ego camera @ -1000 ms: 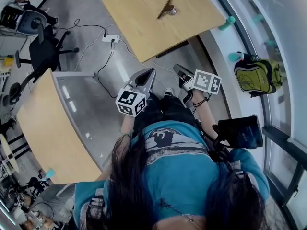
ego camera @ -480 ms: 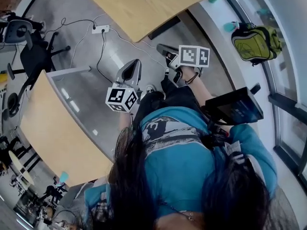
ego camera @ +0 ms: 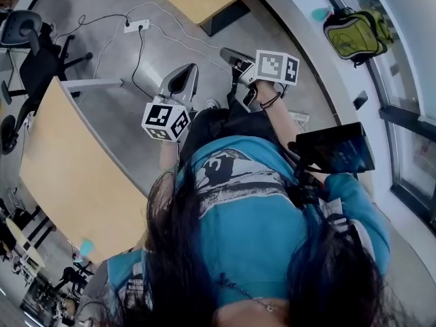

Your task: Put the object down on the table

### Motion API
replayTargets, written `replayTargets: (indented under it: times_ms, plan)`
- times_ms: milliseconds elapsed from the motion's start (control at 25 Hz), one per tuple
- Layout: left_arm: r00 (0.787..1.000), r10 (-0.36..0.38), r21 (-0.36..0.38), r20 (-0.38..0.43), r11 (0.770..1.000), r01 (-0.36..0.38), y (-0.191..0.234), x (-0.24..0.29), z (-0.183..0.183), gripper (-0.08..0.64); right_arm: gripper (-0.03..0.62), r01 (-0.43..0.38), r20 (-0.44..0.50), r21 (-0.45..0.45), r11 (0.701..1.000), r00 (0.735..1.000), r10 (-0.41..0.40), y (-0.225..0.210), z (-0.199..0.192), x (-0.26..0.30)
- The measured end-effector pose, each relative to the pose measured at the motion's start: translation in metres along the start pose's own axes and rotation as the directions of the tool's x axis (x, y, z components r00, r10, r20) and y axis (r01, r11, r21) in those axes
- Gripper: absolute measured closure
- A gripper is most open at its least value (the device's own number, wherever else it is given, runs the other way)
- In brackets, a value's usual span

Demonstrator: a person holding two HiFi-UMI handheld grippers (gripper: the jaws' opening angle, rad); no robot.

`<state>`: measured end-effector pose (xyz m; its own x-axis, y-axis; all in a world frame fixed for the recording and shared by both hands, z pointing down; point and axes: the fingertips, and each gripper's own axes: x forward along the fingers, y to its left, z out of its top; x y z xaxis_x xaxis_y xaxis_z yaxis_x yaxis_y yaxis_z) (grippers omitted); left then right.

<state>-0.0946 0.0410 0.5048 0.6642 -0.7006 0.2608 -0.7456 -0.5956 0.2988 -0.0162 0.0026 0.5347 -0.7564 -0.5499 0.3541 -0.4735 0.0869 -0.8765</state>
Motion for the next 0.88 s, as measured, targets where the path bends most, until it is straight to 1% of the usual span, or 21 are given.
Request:
replayTargets:
  times_ms: [240,400,600,760,880]
  plan:
    - [0.998,-0.059,-0.048,-0.001,0.997,0.059,-0.016,-0.031,-0.025,0.557,0.578,0.012,0.054,0.010,1.000,0.998,-0.013,0.011,-0.047,-0.031]
    - [0.996,-0.092,-0.026,0.000,0.995,0.092,-0.045,-0.046,-0.028,0.557,0.578,0.017,0.084,0.009,1.000,0.996,-0.018,0.017,-0.069,-0.064]
    - [0.994,-0.108,-0.003,0.017,0.994,0.108,-0.055,-0.046,-0.027,0.557,0.578,0.017,0.098,0.000,1.000,0.995,-0.017,0.015,-0.073,-0.074]
    - [0.995,-0.095,-0.001,0.027,0.995,0.095,-0.061,-0.046,-0.026,0.557,0.580,0.011,0.085,-0.023,1.000,0.996,-0.009,0.019,-0.077,-0.082]
    - [0.995,-0.088,-0.007,0.036,0.996,0.088,-0.074,-0.048,-0.024,0.557,0.580,0.012,0.074,-0.024,1.000,0.997,-0.010,0.019,-0.081,-0.093]
